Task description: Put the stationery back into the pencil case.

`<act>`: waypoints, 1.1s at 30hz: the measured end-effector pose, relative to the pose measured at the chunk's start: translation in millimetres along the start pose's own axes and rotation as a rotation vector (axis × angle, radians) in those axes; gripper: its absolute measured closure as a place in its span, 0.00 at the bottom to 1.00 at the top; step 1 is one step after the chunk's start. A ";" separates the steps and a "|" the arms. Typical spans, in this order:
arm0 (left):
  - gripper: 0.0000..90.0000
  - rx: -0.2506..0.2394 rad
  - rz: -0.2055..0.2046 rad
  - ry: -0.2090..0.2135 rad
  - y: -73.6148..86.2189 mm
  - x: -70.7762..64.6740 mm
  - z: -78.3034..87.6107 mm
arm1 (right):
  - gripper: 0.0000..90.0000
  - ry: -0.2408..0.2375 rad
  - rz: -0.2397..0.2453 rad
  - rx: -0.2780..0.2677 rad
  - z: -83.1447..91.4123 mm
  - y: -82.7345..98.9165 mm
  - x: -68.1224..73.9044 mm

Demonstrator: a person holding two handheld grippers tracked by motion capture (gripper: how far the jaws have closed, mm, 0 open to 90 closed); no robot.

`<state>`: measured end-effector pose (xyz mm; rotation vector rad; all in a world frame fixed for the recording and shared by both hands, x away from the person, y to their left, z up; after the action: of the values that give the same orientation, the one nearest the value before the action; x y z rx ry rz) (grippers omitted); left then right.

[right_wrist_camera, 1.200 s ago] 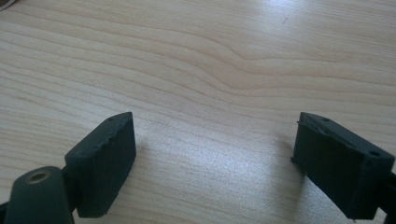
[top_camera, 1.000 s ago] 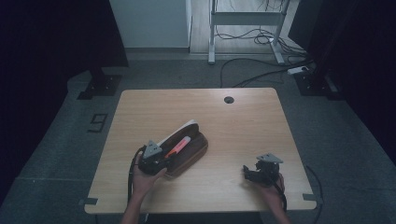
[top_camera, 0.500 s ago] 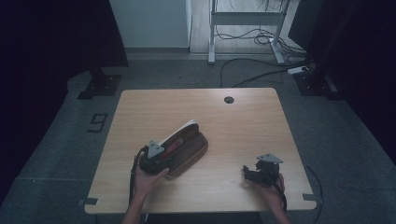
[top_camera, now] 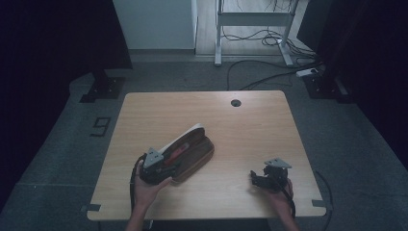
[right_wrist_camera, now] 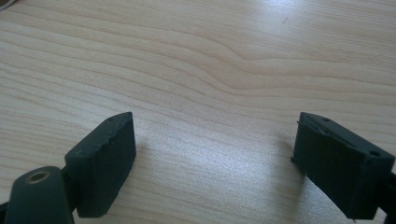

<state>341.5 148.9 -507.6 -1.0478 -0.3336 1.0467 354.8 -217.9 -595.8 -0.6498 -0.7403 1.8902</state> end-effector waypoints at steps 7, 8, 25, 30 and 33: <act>0.49 -0.005 0.036 0.023 11.0 0.7 11.5 | 0.14 0.000 0.000 0.000 0.0 0.0 0.0; 0.49 -0.002 0.038 0.023 13.6 0.9 13.1 | 0.14 0.000 0.000 0.000 0.0 0.0 0.0; 0.49 0.038 0.060 -0.007 46.7 14.8 45.5 | 0.14 0.000 0.000 0.000 0.0 0.0 0.0; 0.49 0.059 0.078 -0.033 61.0 24.8 48.6 | 0.14 0.000 -0.001 0.000 0.0 0.0 0.0; 0.49 0.072 0.084 -0.051 67.4 29.7 48.5 | 0.14 0.000 0.000 0.000 0.0 0.0 0.0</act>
<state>287.3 206.8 -546.2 -0.9787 -0.2933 1.1548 354.8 -217.9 -595.8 -0.6499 -0.7404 1.8897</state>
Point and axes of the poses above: each handheld gripper's, and its own axes: z roughly backward along the jaws, y roughly out of its underside, x roughly to its left, the point moved 6 cm from there along -z, roughly forward along the jaws, and after that the axes turned 10 degrees about z, right-handed, at the moved point
